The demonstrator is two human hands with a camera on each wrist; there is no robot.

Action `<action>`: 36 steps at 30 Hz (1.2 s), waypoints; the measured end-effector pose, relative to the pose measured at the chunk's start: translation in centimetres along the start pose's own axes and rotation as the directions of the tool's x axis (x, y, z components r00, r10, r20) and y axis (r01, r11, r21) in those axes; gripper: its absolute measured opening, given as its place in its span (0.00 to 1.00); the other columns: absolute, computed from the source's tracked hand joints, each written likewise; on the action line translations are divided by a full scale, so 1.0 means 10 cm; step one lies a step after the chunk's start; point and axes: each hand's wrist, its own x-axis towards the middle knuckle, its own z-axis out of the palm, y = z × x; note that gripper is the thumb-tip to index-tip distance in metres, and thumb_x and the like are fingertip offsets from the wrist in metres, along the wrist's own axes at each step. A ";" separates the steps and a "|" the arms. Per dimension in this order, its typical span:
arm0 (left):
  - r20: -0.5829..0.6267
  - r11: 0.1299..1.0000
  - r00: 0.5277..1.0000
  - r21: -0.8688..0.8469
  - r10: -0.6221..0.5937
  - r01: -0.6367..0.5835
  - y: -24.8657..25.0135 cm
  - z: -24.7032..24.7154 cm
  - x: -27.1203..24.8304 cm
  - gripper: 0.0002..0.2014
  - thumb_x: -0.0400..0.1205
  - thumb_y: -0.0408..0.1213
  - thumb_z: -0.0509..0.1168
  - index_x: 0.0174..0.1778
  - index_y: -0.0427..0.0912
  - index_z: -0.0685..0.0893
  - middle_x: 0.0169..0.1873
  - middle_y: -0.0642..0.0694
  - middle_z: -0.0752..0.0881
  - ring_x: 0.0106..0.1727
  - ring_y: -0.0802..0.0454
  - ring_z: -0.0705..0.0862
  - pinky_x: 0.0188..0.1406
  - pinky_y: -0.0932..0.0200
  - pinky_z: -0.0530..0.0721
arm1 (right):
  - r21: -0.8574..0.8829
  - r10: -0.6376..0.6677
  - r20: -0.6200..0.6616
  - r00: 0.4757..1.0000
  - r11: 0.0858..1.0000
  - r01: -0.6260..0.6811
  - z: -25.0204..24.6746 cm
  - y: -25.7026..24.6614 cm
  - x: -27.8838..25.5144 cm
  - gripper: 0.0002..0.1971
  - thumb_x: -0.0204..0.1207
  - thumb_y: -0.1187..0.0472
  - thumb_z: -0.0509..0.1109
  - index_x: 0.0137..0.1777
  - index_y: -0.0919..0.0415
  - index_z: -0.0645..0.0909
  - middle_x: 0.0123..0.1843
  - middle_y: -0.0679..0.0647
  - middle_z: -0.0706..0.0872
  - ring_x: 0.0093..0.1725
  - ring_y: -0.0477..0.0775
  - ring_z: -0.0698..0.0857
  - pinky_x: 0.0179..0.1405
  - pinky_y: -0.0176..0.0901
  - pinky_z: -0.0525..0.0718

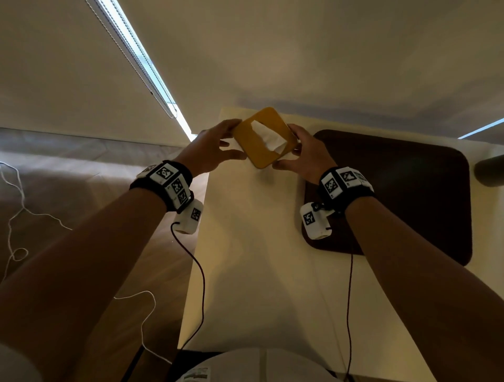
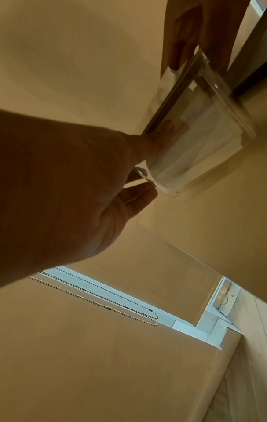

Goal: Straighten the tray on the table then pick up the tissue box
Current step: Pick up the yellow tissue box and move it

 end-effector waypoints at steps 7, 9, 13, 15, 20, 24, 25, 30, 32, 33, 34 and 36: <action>-0.012 1.000 1.000 -0.011 -0.028 0.028 -0.07 0.07 0.06 0.41 0.72 0.45 0.80 0.80 0.48 0.69 0.70 0.44 0.81 0.68 0.51 0.81 0.64 0.58 0.81 | 0.027 0.023 0.014 1.000 0.999 -0.023 0.00 0.06 0.01 0.50 0.61 0.58 0.87 0.81 0.57 0.64 0.76 0.56 0.75 0.69 0.54 0.79 0.70 0.50 0.80; -0.018 0.999 0.999 -0.018 -0.036 0.036 -0.10 0.09 0.06 0.41 0.72 0.44 0.80 0.80 0.49 0.69 0.70 0.46 0.81 0.67 0.53 0.80 0.62 0.63 0.79 | 0.035 0.025 0.011 1.000 0.999 -0.025 0.00 0.07 0.00 0.50 0.61 0.57 0.87 0.82 0.57 0.64 0.76 0.56 0.76 0.69 0.54 0.79 0.70 0.51 0.80; 0.004 1.000 1.000 -0.017 -0.023 0.023 -0.12 0.08 0.06 0.42 0.72 0.44 0.80 0.80 0.48 0.68 0.71 0.46 0.80 0.69 0.53 0.80 0.63 0.63 0.81 | 0.043 0.061 -0.020 0.998 0.997 -0.061 0.04 0.08 -0.06 0.53 0.60 0.56 0.88 0.83 0.57 0.61 0.77 0.57 0.74 0.72 0.54 0.77 0.73 0.54 0.78; 0.056 1.000 0.998 0.016 -0.011 0.010 -0.12 0.04 0.09 0.46 0.69 0.47 0.81 0.82 0.48 0.66 0.72 0.45 0.79 0.70 0.51 0.80 0.68 0.53 0.82 | 0.076 0.163 -0.082 0.983 0.985 -0.157 0.13 0.08 -0.13 0.60 0.57 0.54 0.89 0.85 0.56 0.54 0.81 0.56 0.71 0.76 0.54 0.73 0.75 0.54 0.75; 0.207 0.994 0.978 0.113 -0.030 0.007 -0.07 -0.07 0.25 0.52 0.68 0.48 0.83 0.85 0.55 0.59 0.76 0.43 0.76 0.70 0.49 0.77 0.68 0.51 0.78 | 0.189 0.329 -0.190 0.925 0.937 -0.295 0.58 0.04 -0.33 0.70 0.50 0.44 0.89 0.86 0.51 0.45 0.86 0.55 0.61 0.82 0.57 0.64 0.79 0.62 0.69; 0.249 0.995 0.967 0.096 -0.048 0.024 -0.01 -0.12 0.35 0.53 0.66 0.47 0.84 0.84 0.59 0.60 0.76 0.45 0.76 0.72 0.45 0.78 0.71 0.49 0.78 | 0.221 0.333 -0.257 0.907 0.934 -0.280 0.80 -0.04 -0.33 0.67 0.56 0.45 0.87 0.86 0.50 0.42 0.85 0.55 0.61 0.82 0.59 0.63 0.79 0.61 0.67; 0.256 0.994 0.966 0.103 -0.046 0.020 0.01 -0.13 0.36 0.53 0.67 0.46 0.83 0.85 0.58 0.60 0.76 0.44 0.76 0.71 0.44 0.78 0.71 0.48 0.79 | 0.245 0.336 -0.269 0.903 0.930 -0.273 0.82 -0.04 -0.32 0.66 0.57 0.46 0.87 0.86 0.49 0.42 0.84 0.55 0.62 0.81 0.58 0.65 0.78 0.62 0.69; 0.221 0.992 0.974 0.122 -0.048 0.021 0.05 -0.10 0.26 0.49 0.72 0.44 0.80 0.86 0.52 0.59 0.75 0.39 0.77 0.69 0.40 0.81 0.70 0.45 0.81 | 0.294 0.244 -0.238 0.940 0.941 -0.170 0.69 0.00 -0.30 0.59 0.58 0.52 0.88 0.83 0.49 0.52 0.78 0.54 0.72 0.75 0.54 0.74 0.72 0.55 0.77; 0.167 0.993 0.985 0.111 -0.045 0.026 0.04 -0.06 0.19 0.47 0.74 0.42 0.79 0.86 0.48 0.60 0.73 0.38 0.79 0.69 0.42 0.83 0.69 0.48 0.81 | 0.290 0.204 -0.150 0.967 0.944 -0.154 0.52 0.05 -0.25 0.60 0.59 0.54 0.88 0.85 0.50 0.51 0.80 0.54 0.71 0.75 0.53 0.74 0.71 0.52 0.77; 0.133 0.995 0.990 0.097 -0.047 0.035 0.04 -0.04 0.16 0.46 0.75 0.41 0.79 0.86 0.47 0.60 0.72 0.38 0.81 0.68 0.44 0.83 0.68 0.52 0.81 | 0.285 0.188 -0.094 0.978 0.946 -0.155 0.43 0.08 -0.20 0.62 0.58 0.53 0.88 0.86 0.50 0.50 0.81 0.54 0.70 0.75 0.53 0.75 0.72 0.53 0.78; 0.094 0.996 0.994 0.080 -0.048 0.040 0.04 0.00 0.11 0.46 0.76 0.40 0.78 0.87 0.47 0.60 0.72 0.38 0.81 0.68 0.46 0.83 0.66 0.57 0.81 | 0.276 0.168 -0.043 0.985 0.949 -0.149 0.34 0.10 -0.15 0.64 0.55 0.51 0.89 0.86 0.49 0.49 0.82 0.53 0.70 0.75 0.53 0.75 0.72 0.55 0.78; 0.035 0.999 0.998 0.005 -0.050 0.050 0.08 0.09 0.02 0.45 0.78 0.38 0.77 0.87 0.48 0.59 0.72 0.39 0.81 0.69 0.49 0.83 0.60 0.70 0.79 | 0.247 0.138 0.052 0.989 0.958 -0.147 0.16 0.07 -0.12 0.69 0.48 0.45 0.90 0.86 0.49 0.49 0.83 0.51 0.68 0.76 0.52 0.75 0.72 0.59 0.79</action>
